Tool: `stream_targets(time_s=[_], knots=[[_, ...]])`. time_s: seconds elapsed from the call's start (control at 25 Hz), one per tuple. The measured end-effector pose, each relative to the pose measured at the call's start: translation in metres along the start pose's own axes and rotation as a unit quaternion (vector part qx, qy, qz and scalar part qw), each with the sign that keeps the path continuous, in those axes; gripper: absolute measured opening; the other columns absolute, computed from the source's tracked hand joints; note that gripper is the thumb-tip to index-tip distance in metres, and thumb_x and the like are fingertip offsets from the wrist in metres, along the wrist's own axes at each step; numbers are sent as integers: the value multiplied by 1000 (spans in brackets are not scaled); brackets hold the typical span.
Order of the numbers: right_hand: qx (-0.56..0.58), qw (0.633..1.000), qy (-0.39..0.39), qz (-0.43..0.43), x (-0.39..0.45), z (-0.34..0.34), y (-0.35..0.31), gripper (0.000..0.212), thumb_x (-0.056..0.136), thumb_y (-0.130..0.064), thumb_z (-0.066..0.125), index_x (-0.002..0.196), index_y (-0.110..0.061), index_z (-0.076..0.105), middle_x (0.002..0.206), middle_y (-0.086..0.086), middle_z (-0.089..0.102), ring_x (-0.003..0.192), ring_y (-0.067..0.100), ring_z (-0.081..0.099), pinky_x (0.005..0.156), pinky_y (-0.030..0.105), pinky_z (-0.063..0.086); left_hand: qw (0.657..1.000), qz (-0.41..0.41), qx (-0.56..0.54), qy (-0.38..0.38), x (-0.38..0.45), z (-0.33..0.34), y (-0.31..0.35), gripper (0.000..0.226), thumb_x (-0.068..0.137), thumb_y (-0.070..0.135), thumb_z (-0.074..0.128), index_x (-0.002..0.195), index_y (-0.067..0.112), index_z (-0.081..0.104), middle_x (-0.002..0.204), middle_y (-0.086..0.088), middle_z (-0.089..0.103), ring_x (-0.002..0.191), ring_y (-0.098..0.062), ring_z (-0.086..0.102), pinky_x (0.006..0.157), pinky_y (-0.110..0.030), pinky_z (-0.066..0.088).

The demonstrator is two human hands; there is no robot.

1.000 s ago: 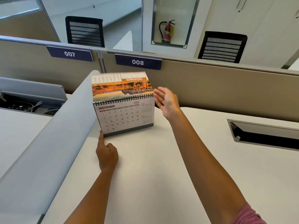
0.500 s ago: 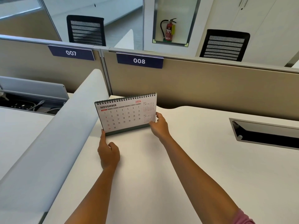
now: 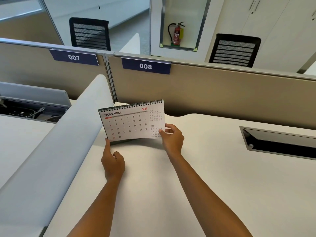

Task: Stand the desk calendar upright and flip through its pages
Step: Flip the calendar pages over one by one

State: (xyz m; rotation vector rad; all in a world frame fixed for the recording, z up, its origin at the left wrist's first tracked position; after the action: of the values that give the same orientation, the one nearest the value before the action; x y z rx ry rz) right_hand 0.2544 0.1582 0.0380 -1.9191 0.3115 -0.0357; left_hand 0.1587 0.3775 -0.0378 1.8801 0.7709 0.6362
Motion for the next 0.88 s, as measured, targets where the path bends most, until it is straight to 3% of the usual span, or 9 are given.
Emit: stream_targets(time_s=[0.08, 0.2, 0.36, 0.52, 0.64, 0.72, 0.88], knots=[[27, 999, 16, 8, 1, -5, 1, 29, 80, -20, 79, 107, -15, 69, 98, 5, 75, 78, 13, 66, 80, 27, 55, 1000, -4, 1, 1, 0, 0, 0, 70, 85, -7, 37, 151, 15, 36, 150, -3, 46, 126, -28, 53, 100, -26, 40], [38, 999, 20, 15, 2, -6, 1, 22, 78, -18, 81, 95, -9, 71, 95, 8, 76, 73, 14, 68, 69, 18, 52, 1000, 0, 1, 0, 0, 0, -1, 70, 84, -8, 37, 151, 15, 37, 149, -4, 47, 125, -30, 54, 103, -33, 44], [26, 1000, 15, 9, 5, -5, 2, 20, 78, -18, 80, 94, -8, 72, 96, 9, 76, 74, 15, 68, 67, 18, 53, 1000, -3, 2, 3, 0, -1, 0, 70, 85, -8, 38, 150, 15, 38, 148, -5, 48, 124, -30, 54, 100, -28, 42], [16, 1000, 16, -11, 3, -5, 2, 17, 82, -18, 77, 93, -9, 70, 96, 7, 75, 75, 14, 67, 68, 17, 53, 1000, -9, 0, -3, 0, -1, 1, 71, 84, -8, 38, 151, 16, 37, 148, -5, 49, 113, -39, 59, 98, -44, 49], [7, 999, 22, -34, 1, -5, -1, 12, 85, -18, 74, 90, -9, 68, 93, 6, 73, 78, 16, 68, 64, 16, 50, 1000, -4, -1, 1, -1, -2, 1, 70, 84, -8, 37, 150, 16, 38, 147, -5, 50, 118, -34, 57, 95, -31, 45], [1, 998, 23, -53, -2, -5, -3, 9, 86, -18, 72, 88, -12, 65, 95, 4, 72, 86, 19, 69, 63, 17, 49, 1000, -9, 0, 1, -1, -2, 1, 71, 84, -8, 37, 151, 16, 38, 146, -6, 51, 116, -35, 57, 95, -33, 46], [-12, 995, 36, -92, -5, -7, -9, 11, 84, -22, 74, 88, -15, 66, 113, -1, 66, 105, 14, 60, 85, 26, 50, 1000, -15, -4, -6, -2, -1, 1, 72, 84, -7, 37, 151, 18, 36, 146, -5, 51, 110, -43, 59, 95, -47, 50]])
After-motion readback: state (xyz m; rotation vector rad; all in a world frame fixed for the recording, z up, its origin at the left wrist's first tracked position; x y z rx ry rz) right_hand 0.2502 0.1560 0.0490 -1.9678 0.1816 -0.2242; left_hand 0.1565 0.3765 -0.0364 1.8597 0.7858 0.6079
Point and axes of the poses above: each hand's wrist, its own x-axis towards the middle knuckle, its own z-axis out of the palm, y = z × x, the point moved 5 cm from there along x, towards the middle knuckle
